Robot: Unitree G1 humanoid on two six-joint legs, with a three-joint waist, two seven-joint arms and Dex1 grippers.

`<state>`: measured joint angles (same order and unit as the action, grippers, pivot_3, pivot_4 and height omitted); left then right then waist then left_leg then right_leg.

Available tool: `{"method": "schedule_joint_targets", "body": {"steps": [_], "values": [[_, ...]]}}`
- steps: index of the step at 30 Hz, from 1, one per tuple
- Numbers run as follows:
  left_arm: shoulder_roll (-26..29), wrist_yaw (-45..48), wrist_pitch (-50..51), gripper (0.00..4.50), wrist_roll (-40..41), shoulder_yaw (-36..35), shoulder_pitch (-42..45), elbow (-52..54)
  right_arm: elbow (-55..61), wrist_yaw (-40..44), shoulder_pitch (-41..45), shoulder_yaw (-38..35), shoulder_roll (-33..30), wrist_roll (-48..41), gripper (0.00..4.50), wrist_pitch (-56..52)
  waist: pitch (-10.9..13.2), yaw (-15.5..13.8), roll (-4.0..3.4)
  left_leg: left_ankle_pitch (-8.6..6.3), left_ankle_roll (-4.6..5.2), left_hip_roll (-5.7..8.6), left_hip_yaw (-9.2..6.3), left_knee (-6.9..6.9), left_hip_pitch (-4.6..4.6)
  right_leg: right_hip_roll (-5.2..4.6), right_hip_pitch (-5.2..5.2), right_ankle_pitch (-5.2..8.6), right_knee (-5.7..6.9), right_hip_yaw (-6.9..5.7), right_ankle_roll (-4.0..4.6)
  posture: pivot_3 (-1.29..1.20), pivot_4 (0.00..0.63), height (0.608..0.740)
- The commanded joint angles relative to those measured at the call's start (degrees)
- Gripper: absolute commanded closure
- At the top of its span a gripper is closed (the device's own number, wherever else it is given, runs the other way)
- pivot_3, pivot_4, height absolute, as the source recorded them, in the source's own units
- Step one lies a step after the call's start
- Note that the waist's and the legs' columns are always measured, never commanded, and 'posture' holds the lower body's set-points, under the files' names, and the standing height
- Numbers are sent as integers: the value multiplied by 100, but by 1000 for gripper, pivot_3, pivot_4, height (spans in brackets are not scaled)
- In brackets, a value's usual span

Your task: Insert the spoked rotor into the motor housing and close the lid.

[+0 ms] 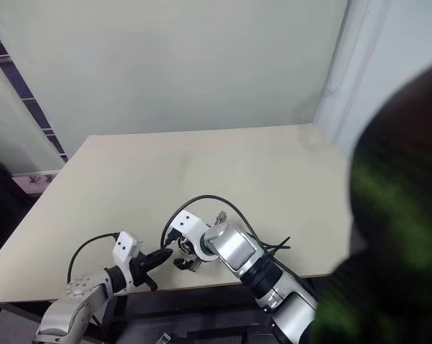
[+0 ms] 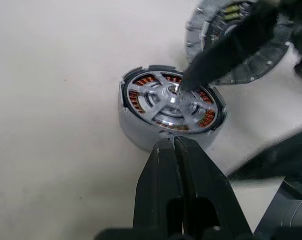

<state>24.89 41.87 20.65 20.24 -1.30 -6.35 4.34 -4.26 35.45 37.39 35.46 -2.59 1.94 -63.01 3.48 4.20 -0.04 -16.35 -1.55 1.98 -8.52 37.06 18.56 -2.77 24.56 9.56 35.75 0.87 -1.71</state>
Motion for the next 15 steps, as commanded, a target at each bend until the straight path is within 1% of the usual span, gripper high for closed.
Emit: {"method": "schedule_joint_targets", "body": {"steps": [1, 5, 8, 13, 15], "values": [[116, 0, -105, 4500, 94, -271, -29, 212, 671, 23, 163, -76, -212, -46, 15, 77, 0, 5, 0, 0, 0, 1, 1, 0, 0, -1, 0, 0, 0, 0, 0, 0, 0, 740], [169, 15, -90, 4500, 116, -383, -79, 230, 1065, 11, 229, -367, -353, -211, 15, -11, 1, 7, 0, 0, 0, -1, 0, -9, -1, -1, 4, 0, 1, -2, 0, 0, 0, 740], [209, 7, -67, 4500, 138, -433, -84, 235, 1246, -75, 350, -725, -548, -229, 15, 114, 1, 4, -1, 0, 0, 0, -1, -11, 0, -1, 4, 0, -1, -2, 0, 0, 0, 740], [259, -9, -13, 4500, 166, -452, -15, 209, 1282, -268, 559, -1332, -805, -263, 15, 254, 1, -15, 0, 0, 0, 5, 0, -7, 4, -5, 3, 0, -6, -2, 0, 0, 0, 740], [273, -14, 20, 4500, 166, -453, 28, 203, 1247, -335, 683, -1485, -1073, -155, 15, 379, 2, -14, -1, 0, 0, 5, 1, -8, 3, -5, 3, 0, -6, -2, 0, 0, 0, 740]]}}
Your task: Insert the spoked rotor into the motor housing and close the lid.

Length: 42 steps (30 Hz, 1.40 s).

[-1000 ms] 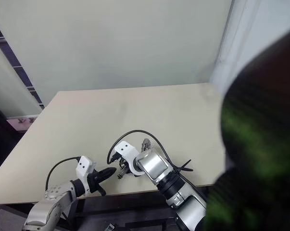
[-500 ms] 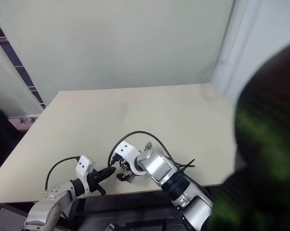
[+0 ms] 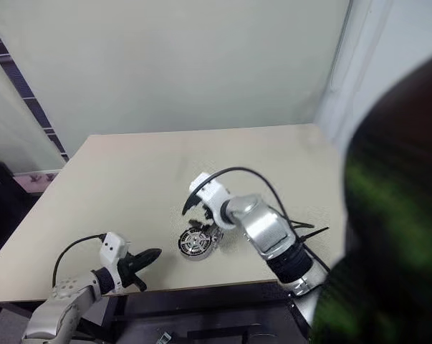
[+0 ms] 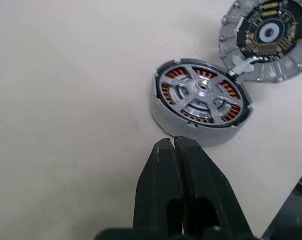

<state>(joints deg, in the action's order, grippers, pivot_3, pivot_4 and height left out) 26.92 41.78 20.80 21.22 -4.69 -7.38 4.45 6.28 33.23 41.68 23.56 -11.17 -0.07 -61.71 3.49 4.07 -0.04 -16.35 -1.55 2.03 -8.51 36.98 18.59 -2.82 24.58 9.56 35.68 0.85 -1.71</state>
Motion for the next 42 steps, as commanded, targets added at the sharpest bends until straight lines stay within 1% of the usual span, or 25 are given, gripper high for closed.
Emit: {"method": "schedule_joint_targets", "body": {"steps": [1, 4, 6, 8, 10, 13, 17, 22, 26, 30, 35, 42], "values": [[78, -6, 17, 4500, 69, -115, 154, 184, 165, -141, 314, -314, -387, 128, 15, 320, 1, -2, -1, 0, 0, 0, 0, -1, 0, 0, 1, 0, 0, 0, 0, 0, 0, 740], [101, -1, 43, 4500, 65, -127, 205, 163, 99, -140, 408, -173, -915, 338, 15, 510, 2, -1, -2, 0, 1, 1, 0, -2, 1, 0, 0, 0, -2, 0, 0, 0, 0, 740], [130, 5, 49, 4500, 64, -157, 232, 149, -20, 48, 422, 170, -1519, 620, 15, 674, 2, -2, -2, -1, 2, 2, 3, -2, 2, -2, 0, 0, -3, 1, 0, 0, 0, 740], [156, 11, 49, 4500, 63, -187, 244, 141, -27, 233, 360, 433, -1907, 748, 15, 722, 3, -1, 0, -3, 6, 3, 3, -3, 2, -3, -2, 1, -6, 0, 1, 0, 0, 740], [179, 20, 53, 4500, 68, -211, 243, 148, 79, 479, 260, 636, -2073, 683, 15, 617, 4, 18, -1, -6, 10, 3, 4, -4, 3, -4, -1, 3, -7, 0, 3, 0, 0, 740], [207, 26, 66, 4500, 79, -231, 232, 176, 302, 801, 85, 892, -2103, 544, 15, 410, 4, 32, -1, -10, 18, -5, 11, -6, -2, 0, 0, 2, -7, 1, 2, 0, 0, 740], [232, 24, 85, 4500, 89, -240, 226, 223, 380, 855, -155, 835, -1659, 259, 15, 236, 6, 22, -2, -10, 18, -6, 9, -4, -1, 1, 0, 1, -6, 0, 1, 0, 0, 740], [276, 29, 110, 4500, 97, -265, 240, 256, 64, 555, -366, 462, -835, -29, 15, 384, 6, 11, 0, -10, 18, -4, 8, 5, -1, 0, -3, 1, -5, 1, 0, 0, 0, 740], [311, 22, 128, 4500, 107, -290, 228, 294, -292, 272, -483, 407, -273, -57, 15, 596, 6, 0, -2, -10, 18, -4, 6, 5, -1, 1, -3, 0, -3, 0, 0, 0, 0, 740], [325, 1, 151, 4500, 116, -317, 193, 359, -691, 91, -558, 463, 67, -9, 15, 875, 6, 1, -2, -10, 17, -3, 6, 2, -2, 1, -2, 0, -3, 1, 0, 0, 0, 740], [326, -27, 182, 4500, 122, -346, 145, 444, -1224, -35, -627, 543, 312, 69, 15, 1308, 6, 1, -3, -10, 17, -3, 5, 1, -2, 1, -2, 0, -2, 1, 0, 0, 0, 740], [313, -52, 210, 4500, 116, -358, 116, 500, -1706, -71, -896, 305, 624, -104, 15, 1949, 6, 2, -3, -10, 17, -3, 5, 1, -3, 1, -2, 0, -1, 2, 0, 0, 0, 740]]}}
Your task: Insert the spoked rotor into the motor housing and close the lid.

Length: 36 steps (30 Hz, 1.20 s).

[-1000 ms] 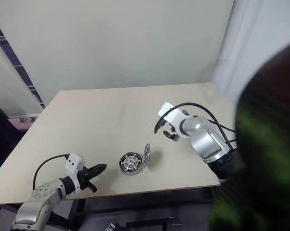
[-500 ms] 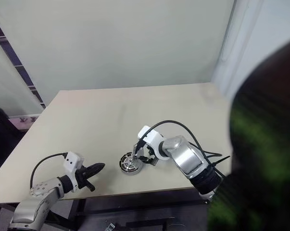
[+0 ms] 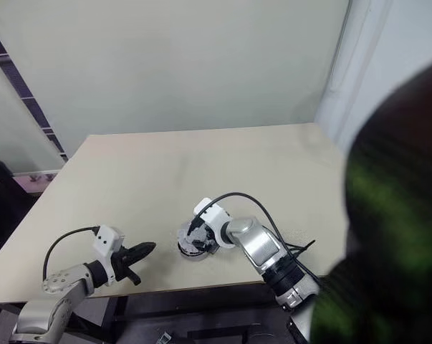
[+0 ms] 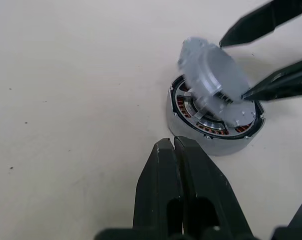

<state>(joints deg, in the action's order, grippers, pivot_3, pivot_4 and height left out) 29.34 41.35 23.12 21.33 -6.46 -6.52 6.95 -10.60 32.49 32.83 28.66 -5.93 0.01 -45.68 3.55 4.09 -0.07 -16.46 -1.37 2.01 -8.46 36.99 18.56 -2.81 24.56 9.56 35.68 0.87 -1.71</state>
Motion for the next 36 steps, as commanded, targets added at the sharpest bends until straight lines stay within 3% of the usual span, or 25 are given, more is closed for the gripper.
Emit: {"method": "schedule_joint_targets", "body": {"steps": [1, 10, 17, 36], "values": [[72, -8, -20, 4500, 103, -180, 33, 249, -53, -2, -49, -250, 127, -123, 15, 433, 0, 1, 0, 0, 0, 0, 0, 0, 0, 0, 0, 0, 0, 0, 0, 0, 0, 740], [44, 1, -2, 4500, 90, -142, 74, 234, 381, 35, -459, -907, 304, -495, 15, 1040, 0, 1, 0, 0, 0, 0, 0, 0, -1, 1, 0, 0, 1, 1, 0, 0, 0, 740], [32, 36, 12, 4500, 75, -79, 148, 195, 639, 158, -954, -927, 304, -633, 15, 1520, 0, -1, 1, 0, 0, 1, 0, 0, -1, 0, -2, 0, 0, 2, 0, 0, 0, 740], [95, 98, 98, 4500, 53, -69, 196, 236, -586, -148, -1079, -814, 717, -335, 15, 2733, 0, 0, 1, 0, 0, 1, 1, 1, -2, 1, -2, 1, 0, 5, 1, 0, 0, 740]]}}
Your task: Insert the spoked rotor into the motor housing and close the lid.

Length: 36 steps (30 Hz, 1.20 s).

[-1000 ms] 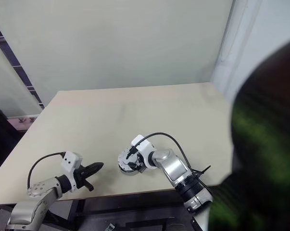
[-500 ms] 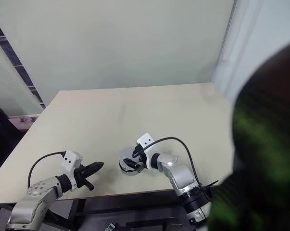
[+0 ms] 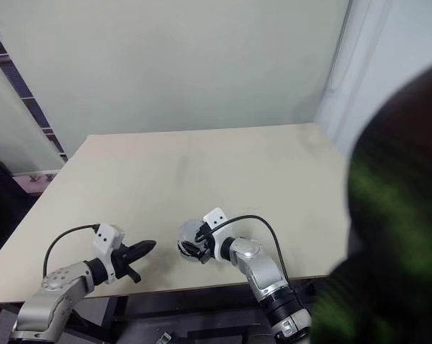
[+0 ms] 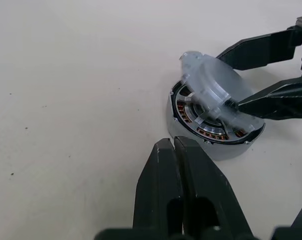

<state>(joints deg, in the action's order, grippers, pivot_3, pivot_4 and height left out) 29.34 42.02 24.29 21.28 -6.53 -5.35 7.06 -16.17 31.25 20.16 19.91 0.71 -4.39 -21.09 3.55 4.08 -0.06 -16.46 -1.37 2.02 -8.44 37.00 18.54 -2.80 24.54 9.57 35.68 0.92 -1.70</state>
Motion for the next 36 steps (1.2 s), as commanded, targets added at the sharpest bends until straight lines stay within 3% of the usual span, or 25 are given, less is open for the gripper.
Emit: {"method": "schedule_joint_targets", "body": {"steps": [1, 5, 10, 28, 36], "values": [[96, 32, -16, 4500, 58, -64, 75, 231, -85, -24, 199, 94, 46, 164, 15, 338, 0, 1, 0, 0, 0, 0, 0, 0, 0, 0, 0, 0, 0, 0, 0, 0, 0, 740], [105, 38, -10, 4500, 55, -72, 64, 245, -234, -46, 217, 119, 86, 247, 15, 478, 0, 0, 0, 0, 0, 0, 1, 0, -1, 0, 0, 0, 0, 0, 0, 0, 0, 740], [119, 49, 4, 4500, 57, -76, 51, 259, -194, -17, 302, 189, 81, 348, 1207, 180, 0, 1, 0, 0, 0, 0, 1, 0, -1, 0, -1, 0, 1, 1, 0, 0, 0, 740], [53, 39, -40, 4500, 56, -16, 53, 207, 357, 107, 794, 877, -185, 965, 1218, -1407, -1, 0, 0, 0, 0, 1, -1, 0, -3, 0, -1, 0, 2, 1, 0, 0, 0, 740], [40, 43, -53, 4500, 49, 2, 75, 177, 362, -13, 844, 684, -69, 839, 1218, -1784, -2, -1, 0, 0, 0, 2, -1, 3, -3, 0, -3, -1, 3, 1, -1, 0, 0, 740]]}}
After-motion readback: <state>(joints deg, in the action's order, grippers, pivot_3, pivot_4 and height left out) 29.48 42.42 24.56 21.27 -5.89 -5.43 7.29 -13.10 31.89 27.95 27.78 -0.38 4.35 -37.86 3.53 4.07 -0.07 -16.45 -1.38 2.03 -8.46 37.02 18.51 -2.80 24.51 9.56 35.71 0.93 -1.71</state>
